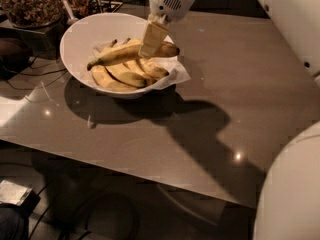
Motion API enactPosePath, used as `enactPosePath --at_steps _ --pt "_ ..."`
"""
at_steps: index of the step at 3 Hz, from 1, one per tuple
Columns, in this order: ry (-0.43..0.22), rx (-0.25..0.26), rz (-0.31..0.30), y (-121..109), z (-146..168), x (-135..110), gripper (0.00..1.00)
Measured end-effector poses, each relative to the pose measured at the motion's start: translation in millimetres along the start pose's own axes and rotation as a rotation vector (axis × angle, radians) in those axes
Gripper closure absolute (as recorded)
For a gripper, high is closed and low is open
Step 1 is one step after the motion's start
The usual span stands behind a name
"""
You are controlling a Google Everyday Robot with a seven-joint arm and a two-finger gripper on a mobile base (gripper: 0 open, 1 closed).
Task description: Pick banana from white bowl
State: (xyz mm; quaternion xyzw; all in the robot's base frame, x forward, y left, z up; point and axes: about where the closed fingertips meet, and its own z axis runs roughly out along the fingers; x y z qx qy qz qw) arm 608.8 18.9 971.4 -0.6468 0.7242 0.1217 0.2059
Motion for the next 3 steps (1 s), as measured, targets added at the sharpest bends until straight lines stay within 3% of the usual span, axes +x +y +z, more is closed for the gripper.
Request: enactPosePath --at_steps 1,2,3 --pt "-0.039 -0.001 0.009 20.9 -15.6 8.4 1.0" --pt "-0.093 0.01 0.03 58.3 -45.6 27.5 1.0" --pt "-0.093 0.01 0.032 58.9 -46.4 28.4 1.0"
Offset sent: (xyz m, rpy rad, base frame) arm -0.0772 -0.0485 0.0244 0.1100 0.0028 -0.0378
